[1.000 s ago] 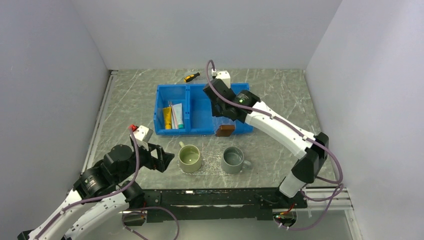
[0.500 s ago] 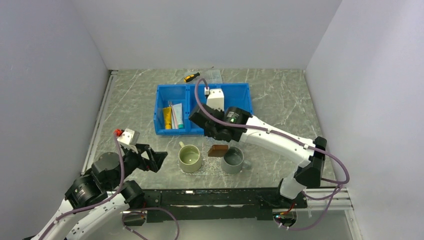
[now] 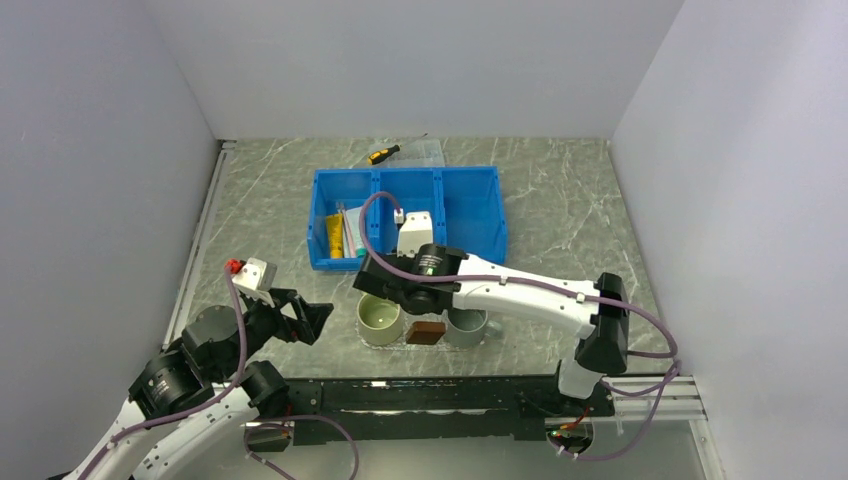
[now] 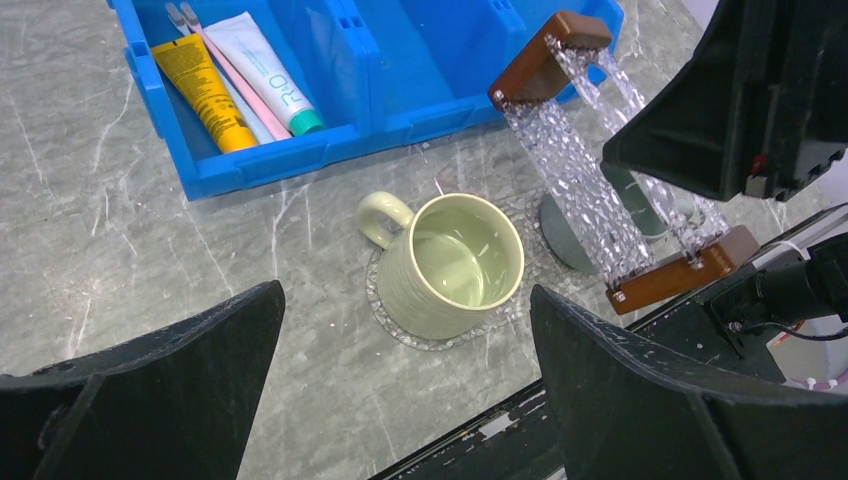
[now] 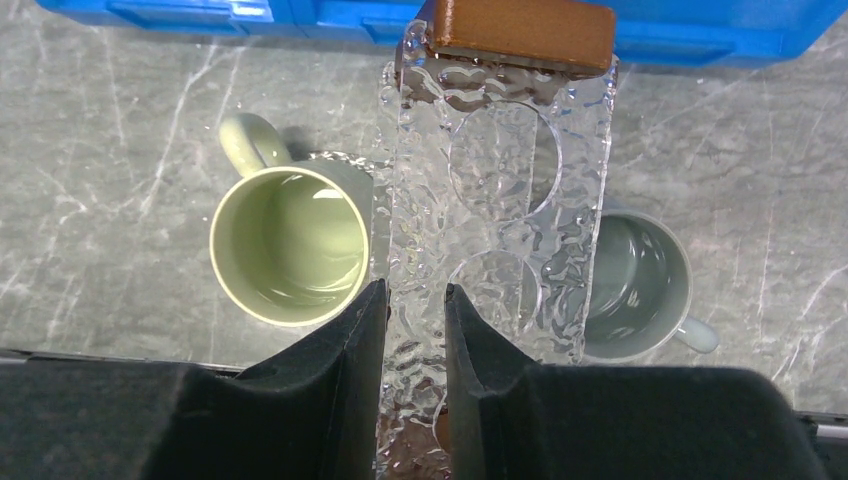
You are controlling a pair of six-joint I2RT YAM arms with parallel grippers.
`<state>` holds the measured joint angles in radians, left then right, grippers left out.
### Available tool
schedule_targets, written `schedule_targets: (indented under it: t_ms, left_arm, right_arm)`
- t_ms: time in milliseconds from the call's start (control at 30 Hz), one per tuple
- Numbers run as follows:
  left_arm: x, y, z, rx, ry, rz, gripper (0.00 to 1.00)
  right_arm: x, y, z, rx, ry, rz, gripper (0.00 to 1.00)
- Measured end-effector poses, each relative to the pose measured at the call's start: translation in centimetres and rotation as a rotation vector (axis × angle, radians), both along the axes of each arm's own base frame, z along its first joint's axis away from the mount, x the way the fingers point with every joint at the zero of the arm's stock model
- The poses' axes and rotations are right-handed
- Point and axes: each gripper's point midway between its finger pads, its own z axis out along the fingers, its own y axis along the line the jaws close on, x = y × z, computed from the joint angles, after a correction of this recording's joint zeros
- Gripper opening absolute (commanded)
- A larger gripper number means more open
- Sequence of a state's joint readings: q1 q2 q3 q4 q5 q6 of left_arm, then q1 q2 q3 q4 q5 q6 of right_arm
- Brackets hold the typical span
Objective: Prepare toiletry sets of a toothbrush and toothpaste on the tray
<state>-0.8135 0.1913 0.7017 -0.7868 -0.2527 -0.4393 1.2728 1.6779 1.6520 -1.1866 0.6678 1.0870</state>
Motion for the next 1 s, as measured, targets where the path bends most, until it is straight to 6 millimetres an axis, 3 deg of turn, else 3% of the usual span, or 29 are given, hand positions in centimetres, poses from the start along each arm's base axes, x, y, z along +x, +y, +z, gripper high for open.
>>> schedule_targets:
  t_ms: [1000]
  left_arm:
    - [-0.1, 0.2, 0.1, -0.008, -0.006, 0.008, 0.99]
  right_arm:
    - [-1.1, 0.7, -7.1, -0.157, 0.059, -0.047, 0.00]
